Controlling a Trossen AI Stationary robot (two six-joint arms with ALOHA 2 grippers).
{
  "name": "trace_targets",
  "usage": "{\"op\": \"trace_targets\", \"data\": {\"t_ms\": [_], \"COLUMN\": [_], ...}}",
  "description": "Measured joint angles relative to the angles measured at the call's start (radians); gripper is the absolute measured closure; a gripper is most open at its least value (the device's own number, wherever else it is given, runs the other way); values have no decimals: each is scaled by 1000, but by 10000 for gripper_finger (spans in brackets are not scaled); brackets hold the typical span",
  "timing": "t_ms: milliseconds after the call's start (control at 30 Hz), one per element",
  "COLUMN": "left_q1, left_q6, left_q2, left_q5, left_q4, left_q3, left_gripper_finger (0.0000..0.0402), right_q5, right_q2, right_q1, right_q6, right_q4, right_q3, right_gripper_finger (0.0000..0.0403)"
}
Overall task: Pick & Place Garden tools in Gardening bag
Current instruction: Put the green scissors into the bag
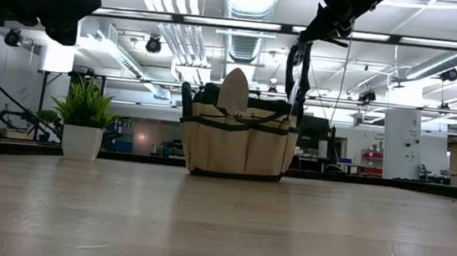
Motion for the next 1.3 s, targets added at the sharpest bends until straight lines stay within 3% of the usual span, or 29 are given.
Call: {"op": "trace_targets", "data": {"t_ms": [267, 867, 1300], "left_q1": [0, 0, 0], "left_q6": [-50, -70, -79], "left_q2": [-1, -1, -1], "left_q5": [0, -1, -9], "left_q4": [1, 1, -10], "left_q3": [-4, -4, -4], "left_gripper_finger": [243, 243, 243], "right_q5": [-101, -75, -151], "right_q2": [0, 0, 35], "right_q1": [-2, -61, -61], "right_q6": [96, 182, 230], "right_q4": [62, 53, 100], "right_q3": [0, -122, -218], "right_gripper_finger": [395, 395, 395]}}
